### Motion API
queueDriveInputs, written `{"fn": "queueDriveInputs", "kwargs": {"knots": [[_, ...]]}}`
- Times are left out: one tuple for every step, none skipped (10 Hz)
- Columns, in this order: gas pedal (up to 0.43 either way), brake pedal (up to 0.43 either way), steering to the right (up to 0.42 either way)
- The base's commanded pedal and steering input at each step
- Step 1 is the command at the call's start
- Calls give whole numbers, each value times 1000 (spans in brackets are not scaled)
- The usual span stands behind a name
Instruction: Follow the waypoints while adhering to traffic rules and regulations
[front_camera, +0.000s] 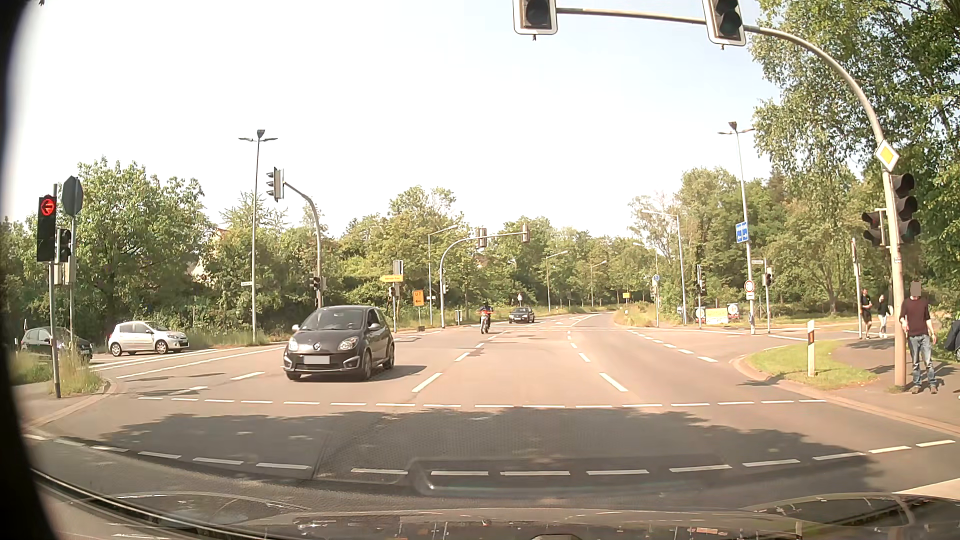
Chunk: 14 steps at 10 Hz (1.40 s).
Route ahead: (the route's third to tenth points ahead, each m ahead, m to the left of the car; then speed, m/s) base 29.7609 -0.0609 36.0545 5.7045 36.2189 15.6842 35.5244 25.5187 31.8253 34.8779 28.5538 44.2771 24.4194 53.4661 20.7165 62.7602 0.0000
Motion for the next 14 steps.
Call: {"fn": "queueDriveInputs", "kwargs": {"knots": [[0, 238, -3], [0, 238, -3], [0, 232, -3], [0, 238, -3], [0, 238, -3], [0, 232, -3], [0, 238, -3], [0, 232, -3], [0, 238, -3], [0, 232, -3], [0, 232, -3], [0, 238, -3], [0, 232, -3], [0, 238, -3]]}}
